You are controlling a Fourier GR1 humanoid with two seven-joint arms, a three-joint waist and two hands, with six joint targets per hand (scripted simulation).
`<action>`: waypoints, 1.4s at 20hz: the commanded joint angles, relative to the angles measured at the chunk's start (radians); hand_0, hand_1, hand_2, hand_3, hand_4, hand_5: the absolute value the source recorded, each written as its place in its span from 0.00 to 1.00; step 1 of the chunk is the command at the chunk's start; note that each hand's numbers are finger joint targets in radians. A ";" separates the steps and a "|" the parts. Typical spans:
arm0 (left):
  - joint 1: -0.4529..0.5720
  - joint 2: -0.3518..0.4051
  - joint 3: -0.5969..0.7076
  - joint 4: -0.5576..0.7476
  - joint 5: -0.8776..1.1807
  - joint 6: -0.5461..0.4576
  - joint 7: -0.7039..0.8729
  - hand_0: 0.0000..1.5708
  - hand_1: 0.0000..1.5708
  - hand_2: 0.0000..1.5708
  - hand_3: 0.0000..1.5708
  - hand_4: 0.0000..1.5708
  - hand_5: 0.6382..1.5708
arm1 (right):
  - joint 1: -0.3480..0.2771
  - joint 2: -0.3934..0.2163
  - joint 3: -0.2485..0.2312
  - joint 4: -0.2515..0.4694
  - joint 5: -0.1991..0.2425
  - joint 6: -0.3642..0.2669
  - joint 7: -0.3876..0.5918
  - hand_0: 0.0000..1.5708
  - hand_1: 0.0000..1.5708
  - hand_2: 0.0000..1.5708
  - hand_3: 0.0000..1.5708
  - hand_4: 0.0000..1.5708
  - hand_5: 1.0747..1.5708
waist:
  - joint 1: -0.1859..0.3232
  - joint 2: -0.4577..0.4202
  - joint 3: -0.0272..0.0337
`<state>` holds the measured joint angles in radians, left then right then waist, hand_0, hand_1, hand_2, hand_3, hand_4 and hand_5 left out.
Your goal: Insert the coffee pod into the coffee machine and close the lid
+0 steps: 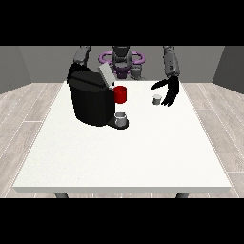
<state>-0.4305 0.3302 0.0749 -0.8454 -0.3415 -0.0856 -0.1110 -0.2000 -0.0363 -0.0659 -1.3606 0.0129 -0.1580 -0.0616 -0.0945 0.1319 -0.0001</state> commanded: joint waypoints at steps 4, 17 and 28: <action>-0.033 0.020 -0.034 0.119 -0.109 0.057 -0.056 0.38 0.38 0.46 0.30 0.00 1.00 | -0.061 0.014 0.036 -0.043 0.022 -0.027 0.097 0.00 0.00 0.00 0.00 0.30 1.00 | -0.031 0.024 -0.0005; -0.093 -0.023 -0.049 0.178 -0.235 0.212 -0.088 0.52 0.52 0.62 0.47 0.25 1.00 | -0.047 0.009 -0.027 0.069 -0.031 -0.013 -0.005 0.00 0.00 0.00 0.00 0.32 1.00 | 0.004 -0.002 0.0001; -0.146 0.061 -0.039 0.264 -0.303 0.211 -0.186 0.78 0.78 0.86 0.83 0.30 1.00 | -0.015 0.017 -0.004 0.020 -0.045 -0.004 -0.011 0.00 0.00 0.00 0.00 0.27 1.00 | -0.037 0.013 -0.0001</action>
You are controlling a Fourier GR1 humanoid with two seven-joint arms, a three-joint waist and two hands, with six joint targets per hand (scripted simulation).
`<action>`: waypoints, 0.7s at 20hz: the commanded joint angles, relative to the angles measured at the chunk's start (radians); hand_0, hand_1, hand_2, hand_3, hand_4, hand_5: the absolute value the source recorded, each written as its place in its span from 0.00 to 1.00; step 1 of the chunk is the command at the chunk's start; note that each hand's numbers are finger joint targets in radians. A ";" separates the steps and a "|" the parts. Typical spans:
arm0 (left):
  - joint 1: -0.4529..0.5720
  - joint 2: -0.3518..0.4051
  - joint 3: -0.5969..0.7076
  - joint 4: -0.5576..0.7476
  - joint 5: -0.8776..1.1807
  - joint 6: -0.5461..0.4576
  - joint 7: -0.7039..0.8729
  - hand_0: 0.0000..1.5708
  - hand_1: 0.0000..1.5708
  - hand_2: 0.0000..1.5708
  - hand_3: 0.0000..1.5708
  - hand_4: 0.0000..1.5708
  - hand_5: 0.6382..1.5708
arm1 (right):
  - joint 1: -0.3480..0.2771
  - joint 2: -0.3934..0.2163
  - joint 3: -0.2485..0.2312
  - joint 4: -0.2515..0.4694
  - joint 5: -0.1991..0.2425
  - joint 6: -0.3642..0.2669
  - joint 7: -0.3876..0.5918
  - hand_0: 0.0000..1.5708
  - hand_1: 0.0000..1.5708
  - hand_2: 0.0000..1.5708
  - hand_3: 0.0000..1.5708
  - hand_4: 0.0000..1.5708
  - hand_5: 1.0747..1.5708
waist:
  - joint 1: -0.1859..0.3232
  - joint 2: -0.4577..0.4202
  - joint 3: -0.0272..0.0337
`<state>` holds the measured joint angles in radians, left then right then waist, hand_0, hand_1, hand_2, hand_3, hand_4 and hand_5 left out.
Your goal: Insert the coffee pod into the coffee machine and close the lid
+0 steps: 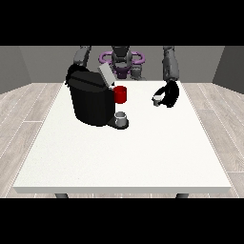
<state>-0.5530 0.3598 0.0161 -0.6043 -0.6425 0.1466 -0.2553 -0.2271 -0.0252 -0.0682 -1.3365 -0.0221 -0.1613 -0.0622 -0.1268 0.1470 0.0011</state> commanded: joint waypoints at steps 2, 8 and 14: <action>-0.050 0.009 0.014 0.030 -0.003 -0.024 -0.053 0.84 0.84 0.91 0.90 0.35 1.00 | 0.008 0.024 0.081 -0.015 -0.023 -0.092 0.015 0.00 0.00 0.00 0.00 0.28 1.00 | 0.000 0.004 -0.0014; -0.111 -0.002 -0.016 -0.078 0.015 -0.174 -0.029 0.88 0.88 0.90 0.86 0.37 1.00 | 0.027 -0.040 -0.022 0.094 -0.039 0.042 -0.030 0.00 0.00 0.00 0.00 0.30 1.00 | 0.025 -0.087 -0.0007; -0.179 -0.005 -0.012 -0.119 0.010 -0.229 0.003 0.80 0.80 0.85 0.82 0.35 1.00 | -0.009 -0.026 -0.016 0.103 -0.039 0.032 -0.025 0.00 0.00 0.00 0.00 0.31 1.00 | 0.015 -0.093 -0.0010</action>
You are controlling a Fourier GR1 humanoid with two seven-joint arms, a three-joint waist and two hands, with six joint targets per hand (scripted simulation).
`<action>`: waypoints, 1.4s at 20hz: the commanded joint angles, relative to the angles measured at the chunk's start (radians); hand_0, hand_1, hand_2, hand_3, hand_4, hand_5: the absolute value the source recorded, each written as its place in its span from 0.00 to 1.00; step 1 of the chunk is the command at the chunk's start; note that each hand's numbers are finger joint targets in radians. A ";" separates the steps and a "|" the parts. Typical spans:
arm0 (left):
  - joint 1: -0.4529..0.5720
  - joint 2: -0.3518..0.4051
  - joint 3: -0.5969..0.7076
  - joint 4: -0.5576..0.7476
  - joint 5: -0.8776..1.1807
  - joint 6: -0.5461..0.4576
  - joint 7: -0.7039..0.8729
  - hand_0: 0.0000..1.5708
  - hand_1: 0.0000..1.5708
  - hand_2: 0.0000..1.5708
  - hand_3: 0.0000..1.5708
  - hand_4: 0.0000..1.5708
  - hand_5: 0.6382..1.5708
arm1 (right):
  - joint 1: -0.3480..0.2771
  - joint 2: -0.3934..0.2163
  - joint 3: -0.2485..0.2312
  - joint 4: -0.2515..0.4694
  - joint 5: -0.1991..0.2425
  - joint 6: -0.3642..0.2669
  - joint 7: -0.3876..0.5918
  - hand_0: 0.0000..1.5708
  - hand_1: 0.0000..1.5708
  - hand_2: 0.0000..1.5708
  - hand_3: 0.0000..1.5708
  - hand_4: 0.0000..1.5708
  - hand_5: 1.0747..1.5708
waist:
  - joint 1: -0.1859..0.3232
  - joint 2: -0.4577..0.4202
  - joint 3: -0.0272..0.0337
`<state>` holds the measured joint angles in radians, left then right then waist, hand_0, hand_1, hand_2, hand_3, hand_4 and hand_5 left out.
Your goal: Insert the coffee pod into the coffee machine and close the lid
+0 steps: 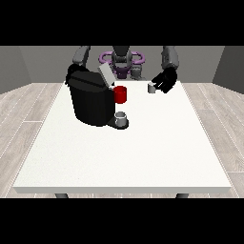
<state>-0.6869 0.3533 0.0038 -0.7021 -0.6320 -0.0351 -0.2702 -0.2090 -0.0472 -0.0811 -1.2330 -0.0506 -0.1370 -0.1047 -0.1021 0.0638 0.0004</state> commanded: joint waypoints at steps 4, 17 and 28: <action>-0.096 0.015 0.043 0.008 0.004 -0.039 0.065 0.80 0.80 0.85 0.82 0.35 1.00 | 0.002 0.031 0.051 -0.058 0.015 -0.007 0.035 0.00 0.00 0.00 0.00 0.30 1.00 | -0.070 0.007 -0.0005; -0.340 0.080 0.130 0.008 0.039 -0.090 0.132 0.81 0.81 0.83 0.79 0.33 1.00 | -0.064 0.022 0.070 -0.079 0.028 -0.014 0.000 0.00 0.00 0.00 0.00 0.33 1.00 | -0.144 0.101 -0.0003; -0.462 0.075 0.111 0.014 0.002 -0.108 0.203 0.80 0.80 0.84 0.79 0.32 1.00 | -0.131 0.020 0.039 -0.079 0.032 -0.053 0.013 0.00 0.00 0.00 0.00 0.33 1.00 | -0.167 0.146 0.0001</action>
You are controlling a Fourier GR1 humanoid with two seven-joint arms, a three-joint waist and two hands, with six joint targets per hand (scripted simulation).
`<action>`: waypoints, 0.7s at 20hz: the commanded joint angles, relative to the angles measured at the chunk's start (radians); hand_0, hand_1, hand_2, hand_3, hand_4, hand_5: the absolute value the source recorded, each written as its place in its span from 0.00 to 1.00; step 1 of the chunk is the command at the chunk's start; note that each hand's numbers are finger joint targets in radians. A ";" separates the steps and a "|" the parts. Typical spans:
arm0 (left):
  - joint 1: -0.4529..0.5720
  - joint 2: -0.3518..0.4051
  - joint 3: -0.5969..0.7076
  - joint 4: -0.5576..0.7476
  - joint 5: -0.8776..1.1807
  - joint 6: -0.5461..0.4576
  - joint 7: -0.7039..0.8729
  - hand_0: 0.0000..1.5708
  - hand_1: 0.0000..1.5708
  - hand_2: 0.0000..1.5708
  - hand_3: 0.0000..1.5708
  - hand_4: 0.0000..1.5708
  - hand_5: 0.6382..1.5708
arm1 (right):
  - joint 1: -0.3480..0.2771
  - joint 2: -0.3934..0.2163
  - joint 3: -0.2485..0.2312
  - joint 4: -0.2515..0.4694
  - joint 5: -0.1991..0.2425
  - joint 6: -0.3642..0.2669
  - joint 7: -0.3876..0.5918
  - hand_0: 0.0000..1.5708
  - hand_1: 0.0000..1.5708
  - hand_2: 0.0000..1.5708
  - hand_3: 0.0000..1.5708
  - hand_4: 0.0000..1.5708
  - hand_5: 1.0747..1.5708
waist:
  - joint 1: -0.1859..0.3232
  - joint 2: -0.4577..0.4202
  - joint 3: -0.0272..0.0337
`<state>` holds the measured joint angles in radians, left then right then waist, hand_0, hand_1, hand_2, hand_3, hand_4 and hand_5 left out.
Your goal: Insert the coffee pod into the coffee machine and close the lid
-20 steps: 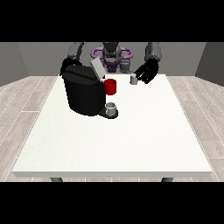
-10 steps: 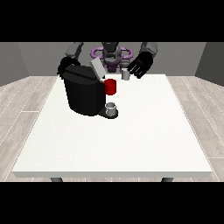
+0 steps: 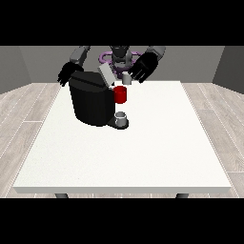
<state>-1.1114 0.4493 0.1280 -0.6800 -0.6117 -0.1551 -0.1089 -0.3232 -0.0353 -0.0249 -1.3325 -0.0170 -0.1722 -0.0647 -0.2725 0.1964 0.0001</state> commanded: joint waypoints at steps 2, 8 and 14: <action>-0.039 0.026 0.021 0.031 -0.012 0.030 -0.001 0.80 0.80 0.83 0.79 0.31 1.00 | 0.000 0.018 0.031 -0.047 0.018 -0.011 0.004 0.00 0.00 0.00 0.00 0.33 1.00 | -0.048 0.048 -0.0002; -0.068 0.030 0.015 0.039 -0.018 0.006 -0.018 0.82 0.82 0.84 0.78 0.32 1.00 | -0.076 -0.030 -0.028 -0.040 -0.020 0.010 0.056 0.00 0.00 0.00 0.00 0.34 1.00 | -0.031 0.087 0.0000; -0.050 0.008 0.003 0.035 -0.024 -0.006 -0.030 0.78 0.78 0.82 0.77 0.33 1.00 | 0.021 0.012 -0.003 -0.032 -0.013 0.007 -0.031 0.00 0.00 0.00 0.00 0.32 1.00 | -0.023 0.046 0.0001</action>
<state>-1.1661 0.4551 0.1295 -0.6463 -0.6378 -0.1501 -0.1143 -0.3439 -0.0374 -0.0342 -1.3625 -0.0272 -0.1709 -0.0488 -0.2943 0.2457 0.0001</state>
